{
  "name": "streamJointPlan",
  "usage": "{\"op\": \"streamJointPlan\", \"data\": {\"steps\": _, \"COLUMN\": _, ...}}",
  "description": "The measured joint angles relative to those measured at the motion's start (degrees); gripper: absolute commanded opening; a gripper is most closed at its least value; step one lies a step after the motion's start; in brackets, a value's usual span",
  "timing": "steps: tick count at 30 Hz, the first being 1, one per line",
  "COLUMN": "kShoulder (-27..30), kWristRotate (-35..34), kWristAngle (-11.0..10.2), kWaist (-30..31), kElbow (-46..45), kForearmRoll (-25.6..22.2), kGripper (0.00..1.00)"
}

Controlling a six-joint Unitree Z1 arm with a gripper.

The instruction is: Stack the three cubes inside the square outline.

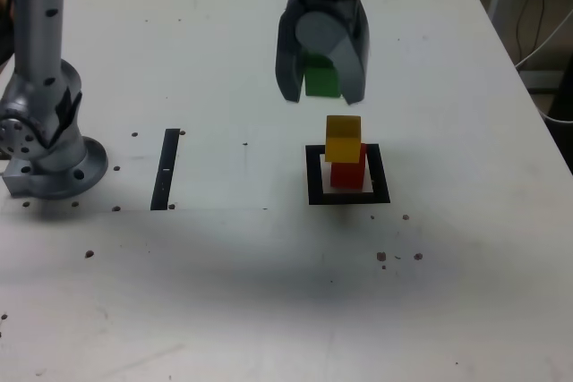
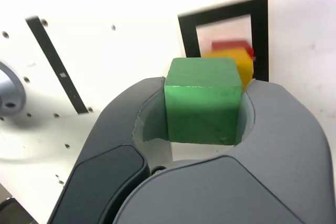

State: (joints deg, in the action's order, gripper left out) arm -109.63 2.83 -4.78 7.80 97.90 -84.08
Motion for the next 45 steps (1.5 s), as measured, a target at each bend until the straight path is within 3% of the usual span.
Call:
{"op": "streamJointPlan", "data": {"steps": 6, "kShoulder": -1.21, "kWristRotate": -2.51, "kWristAngle": 0.12, "kWaist": 2.16, "kElbow": 0.00, "kForearmRoll": 0.61, "kGripper": 0.26}}
{"op": "streamJointPlan", "data": {"steps": 45, "kShoulder": -5.24, "kWristRotate": -2.54, "kWristAngle": -0.45, "kWaist": 2.82, "kElbow": 1.50, "kForearmRoll": 2.26, "kGripper": 0.26}}
